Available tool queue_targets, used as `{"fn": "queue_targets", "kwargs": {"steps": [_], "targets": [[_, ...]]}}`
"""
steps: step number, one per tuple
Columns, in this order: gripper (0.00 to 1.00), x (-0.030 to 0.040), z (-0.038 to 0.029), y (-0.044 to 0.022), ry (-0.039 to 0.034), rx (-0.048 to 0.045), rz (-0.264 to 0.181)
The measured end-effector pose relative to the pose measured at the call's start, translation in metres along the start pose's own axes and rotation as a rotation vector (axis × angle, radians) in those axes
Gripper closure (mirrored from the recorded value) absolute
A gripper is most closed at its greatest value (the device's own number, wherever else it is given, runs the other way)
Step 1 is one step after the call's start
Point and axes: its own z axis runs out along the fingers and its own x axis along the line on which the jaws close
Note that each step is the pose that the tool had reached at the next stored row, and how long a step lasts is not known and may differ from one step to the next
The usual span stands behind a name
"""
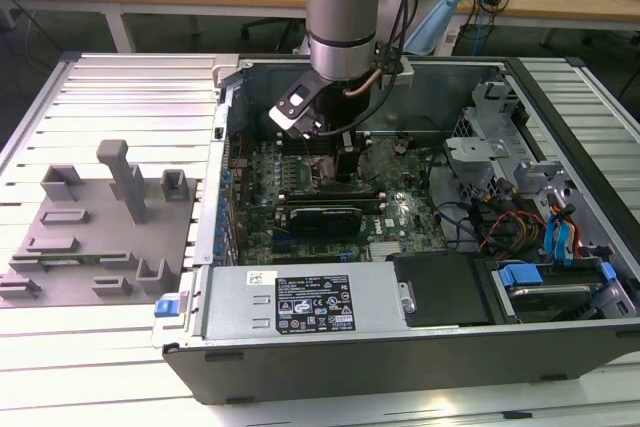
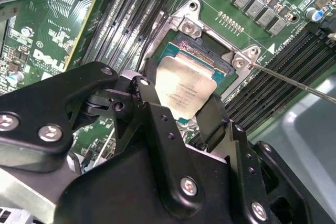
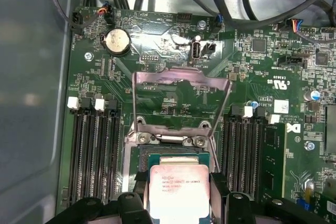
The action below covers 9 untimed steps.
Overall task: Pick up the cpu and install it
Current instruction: 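Place the cpu into insertion slot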
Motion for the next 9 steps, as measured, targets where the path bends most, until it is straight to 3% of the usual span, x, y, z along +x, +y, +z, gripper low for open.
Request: {"fn": "queue_targets", "kwargs": {"steps": [9], "targets": [[0.45, 0.0024, 0.0028, -0.0001, 0.0, 0.0024, 0.004]]}}
